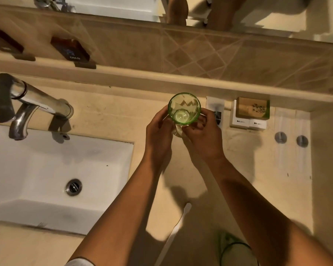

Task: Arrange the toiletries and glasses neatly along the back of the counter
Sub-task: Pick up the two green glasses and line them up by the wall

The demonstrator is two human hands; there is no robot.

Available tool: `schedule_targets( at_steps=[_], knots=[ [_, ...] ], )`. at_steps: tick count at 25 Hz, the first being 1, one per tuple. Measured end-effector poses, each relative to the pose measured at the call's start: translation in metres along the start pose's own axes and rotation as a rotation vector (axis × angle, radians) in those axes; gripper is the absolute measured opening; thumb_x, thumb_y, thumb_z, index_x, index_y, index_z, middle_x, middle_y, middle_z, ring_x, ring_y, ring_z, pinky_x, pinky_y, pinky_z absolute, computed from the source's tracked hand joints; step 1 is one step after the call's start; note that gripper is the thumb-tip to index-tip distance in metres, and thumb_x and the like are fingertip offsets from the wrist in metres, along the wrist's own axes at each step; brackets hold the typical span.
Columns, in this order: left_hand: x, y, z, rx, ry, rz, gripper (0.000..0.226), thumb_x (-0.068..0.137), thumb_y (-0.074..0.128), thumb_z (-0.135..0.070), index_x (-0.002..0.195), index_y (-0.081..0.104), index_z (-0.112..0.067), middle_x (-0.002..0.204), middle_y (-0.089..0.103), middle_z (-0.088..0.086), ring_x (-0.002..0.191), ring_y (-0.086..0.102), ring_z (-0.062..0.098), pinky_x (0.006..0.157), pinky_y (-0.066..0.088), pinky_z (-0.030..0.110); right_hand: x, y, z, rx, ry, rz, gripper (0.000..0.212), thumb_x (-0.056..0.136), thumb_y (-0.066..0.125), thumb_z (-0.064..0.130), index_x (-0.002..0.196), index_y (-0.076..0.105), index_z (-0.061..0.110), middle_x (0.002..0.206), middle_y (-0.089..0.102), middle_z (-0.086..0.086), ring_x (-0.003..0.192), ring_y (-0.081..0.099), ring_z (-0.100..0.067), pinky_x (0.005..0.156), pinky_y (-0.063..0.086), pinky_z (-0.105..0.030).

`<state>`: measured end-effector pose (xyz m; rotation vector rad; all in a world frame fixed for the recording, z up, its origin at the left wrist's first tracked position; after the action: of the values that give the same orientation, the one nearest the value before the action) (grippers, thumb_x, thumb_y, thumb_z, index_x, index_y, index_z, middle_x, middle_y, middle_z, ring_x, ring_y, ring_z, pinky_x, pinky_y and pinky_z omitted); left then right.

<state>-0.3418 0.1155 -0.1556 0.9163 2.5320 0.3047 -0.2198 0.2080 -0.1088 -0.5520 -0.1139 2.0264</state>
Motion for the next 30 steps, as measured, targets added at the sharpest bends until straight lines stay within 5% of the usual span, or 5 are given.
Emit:
schedule_targets(
  at_steps=[20,23,25,27,30],
  knots=[
    [0.034,0.013,0.0,-0.044,-0.069,-0.056,0.042,0.084,0.057,-0.002,0.118,0.071,-0.023,0.115,0.075,0.007,0.105,0.071,0.024,0.081,0.056,0.036,0.026,0.002,0.009,0.005,0.066,0.01,0.067,0.084,0.075,0.005,0.14,0.043,0.019,0.12,0.059,0.008,0.109,0.062,-0.01,0.065,0.044,0.002],
    [0.03,0.002,0.004,-0.008,-0.137,-0.146,0.046,0.092,0.052,0.004,0.133,0.06,-0.015,0.131,0.066,0.009,0.123,0.063,0.024,0.092,0.055,0.037,0.02,-0.003,0.011,0.012,0.075,0.036,0.069,0.084,0.074,0.003,0.143,0.042,0.018,0.12,0.056,0.009,0.099,0.062,-0.003,0.061,0.042,0.003],
    [0.015,-0.008,0.001,0.008,-0.174,-0.215,0.038,0.1,0.049,0.003,0.136,0.056,-0.008,0.124,0.063,0.006,0.113,0.062,0.02,0.089,0.052,0.031,0.01,-0.016,0.014,-0.009,0.058,0.032,0.065,0.085,0.069,-0.002,0.142,0.045,0.018,0.118,0.056,0.009,0.085,0.06,0.008,0.058,0.04,0.003],
    [-0.014,-0.012,-0.007,0.132,-0.156,-0.217,0.03,0.1,0.05,0.004,0.125,0.061,-0.009,0.112,0.065,0.007,0.099,0.063,0.024,0.083,0.053,0.036,-0.005,-0.04,0.009,-0.02,0.055,0.025,0.057,0.086,0.063,-0.004,0.138,0.051,0.016,0.109,0.062,0.008,0.076,0.062,0.01,0.057,0.042,0.001],
    [-0.072,-0.011,-0.014,0.383,-0.112,-0.125,0.032,0.096,0.049,0.006,0.106,0.067,-0.018,0.102,0.072,0.01,0.092,0.069,0.035,0.083,0.058,0.046,-0.037,-0.083,-0.008,-0.195,0.046,0.053,0.036,0.091,0.061,0.007,0.125,0.063,0.019,0.112,0.07,0.004,0.092,0.069,-0.005,0.077,0.058,-0.02]
  ],
)
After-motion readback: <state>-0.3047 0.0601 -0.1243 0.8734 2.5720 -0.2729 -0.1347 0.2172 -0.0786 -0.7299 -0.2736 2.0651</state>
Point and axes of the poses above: each hand's wrist, its own x-axis towards the middle knuckle, its own y-axis out of the palm, z = x × y, the point moved 9 cm from there along x, towards the middle knuckle
